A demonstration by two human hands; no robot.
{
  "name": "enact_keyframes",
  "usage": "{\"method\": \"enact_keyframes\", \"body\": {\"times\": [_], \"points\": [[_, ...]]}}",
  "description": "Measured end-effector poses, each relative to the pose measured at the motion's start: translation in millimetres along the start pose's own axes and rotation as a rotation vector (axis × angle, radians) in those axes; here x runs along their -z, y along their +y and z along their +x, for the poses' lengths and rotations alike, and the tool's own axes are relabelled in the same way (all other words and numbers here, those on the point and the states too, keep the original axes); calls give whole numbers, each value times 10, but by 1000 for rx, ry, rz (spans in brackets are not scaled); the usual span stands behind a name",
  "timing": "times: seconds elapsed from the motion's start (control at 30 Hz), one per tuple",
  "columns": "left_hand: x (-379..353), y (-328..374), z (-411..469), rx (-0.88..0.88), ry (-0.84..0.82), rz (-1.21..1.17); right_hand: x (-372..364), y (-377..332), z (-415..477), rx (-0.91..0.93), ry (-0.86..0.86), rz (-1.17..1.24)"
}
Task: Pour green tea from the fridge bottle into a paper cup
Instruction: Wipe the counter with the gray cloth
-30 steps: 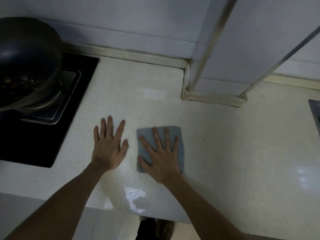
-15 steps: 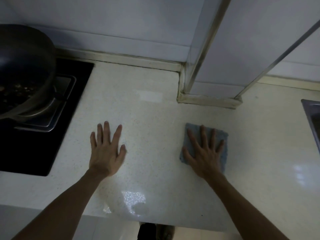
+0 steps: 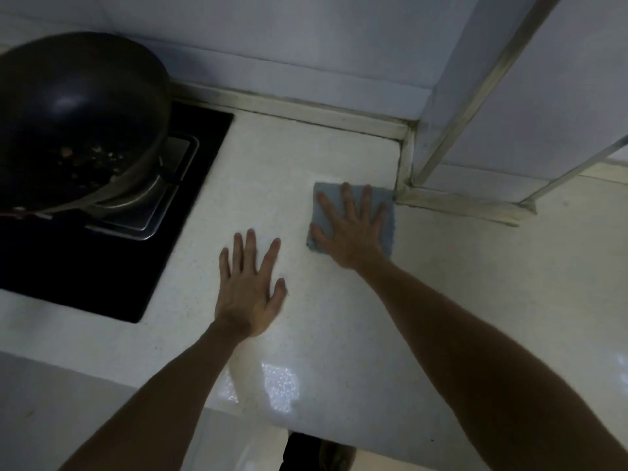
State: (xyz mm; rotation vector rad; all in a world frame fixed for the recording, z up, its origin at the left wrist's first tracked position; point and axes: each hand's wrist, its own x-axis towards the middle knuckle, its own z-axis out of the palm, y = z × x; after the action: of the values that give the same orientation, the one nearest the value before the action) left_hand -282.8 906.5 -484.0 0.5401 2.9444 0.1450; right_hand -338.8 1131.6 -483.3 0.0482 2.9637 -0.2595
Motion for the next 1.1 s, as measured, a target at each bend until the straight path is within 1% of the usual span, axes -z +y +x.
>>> {"method": "enact_keyframes", "body": {"times": [0.37, 0.53, 0.67, 0.9, 1.03, 1.1], "points": [[-8, 7, 13, 9, 1, -5, 167, 88, 684, -50, 41, 5], [-2, 12, 11, 8, 16, -27, 187, 149, 806, -39, 34, -5], [10, 9, -9, 11, -4, -24, 187, 146, 806, -33, 35, -1], [-10, 21, 20, -2, -6, 18, 384, 128, 677, -29, -39, 7], [19, 19, 13, -6, -20, 21, 524, 69, 384, -52, 9, 17], [39, 26, 15, -5, -62, 21, 602, 36, 219, -65, 6, 33]]}}
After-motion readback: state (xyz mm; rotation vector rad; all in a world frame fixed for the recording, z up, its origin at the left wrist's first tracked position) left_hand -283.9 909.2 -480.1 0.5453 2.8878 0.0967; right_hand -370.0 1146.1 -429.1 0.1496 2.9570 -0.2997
